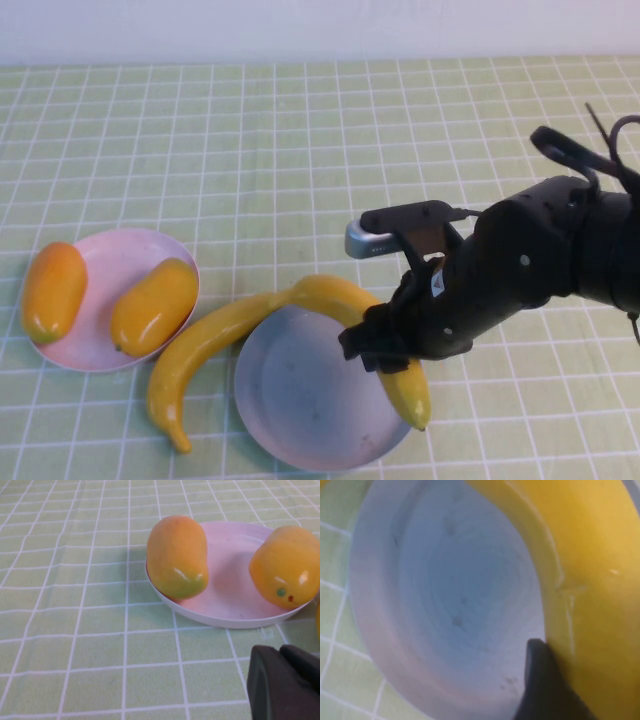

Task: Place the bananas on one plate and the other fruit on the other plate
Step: Put another type of fruit in the right plate

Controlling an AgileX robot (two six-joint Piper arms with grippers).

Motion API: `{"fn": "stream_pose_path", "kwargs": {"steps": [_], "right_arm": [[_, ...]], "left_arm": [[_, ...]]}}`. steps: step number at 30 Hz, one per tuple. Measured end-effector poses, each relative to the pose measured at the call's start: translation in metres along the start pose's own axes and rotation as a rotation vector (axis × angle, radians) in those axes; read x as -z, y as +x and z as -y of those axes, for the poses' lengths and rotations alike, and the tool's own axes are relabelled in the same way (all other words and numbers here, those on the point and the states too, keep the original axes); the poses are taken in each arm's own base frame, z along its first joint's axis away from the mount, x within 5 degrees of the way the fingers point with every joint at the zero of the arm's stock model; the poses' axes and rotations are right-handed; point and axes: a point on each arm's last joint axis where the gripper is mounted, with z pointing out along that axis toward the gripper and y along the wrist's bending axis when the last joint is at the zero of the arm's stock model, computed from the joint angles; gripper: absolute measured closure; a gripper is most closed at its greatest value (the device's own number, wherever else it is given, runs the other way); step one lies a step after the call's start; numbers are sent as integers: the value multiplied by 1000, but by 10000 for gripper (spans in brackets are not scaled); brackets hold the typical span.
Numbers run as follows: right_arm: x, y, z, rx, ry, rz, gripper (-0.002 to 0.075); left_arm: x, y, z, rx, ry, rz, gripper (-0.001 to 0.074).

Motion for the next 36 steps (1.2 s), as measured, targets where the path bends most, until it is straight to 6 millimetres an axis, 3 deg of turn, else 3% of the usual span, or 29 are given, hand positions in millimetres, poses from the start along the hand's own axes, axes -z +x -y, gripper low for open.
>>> {"fn": "stream_pose_path", "kwargs": {"steps": [16, 26, 31, 36], "right_arm": [[-39, 0, 1, -5, 20, -40, 411], [-40, 0, 2, -3, 23, -46, 288], [-21, -2, -1, 110, 20, -38, 281], [17, -19, -11, 449, 6, 4, 281]], "left_arm": [[0, 0, 0, 0, 0, 0, 735], [0, 0, 0, 0, 0, 0, 735], [0, 0, 0, 0, 0, 0, 735], [0, 0, 0, -1, 0, 0, 735]]}}
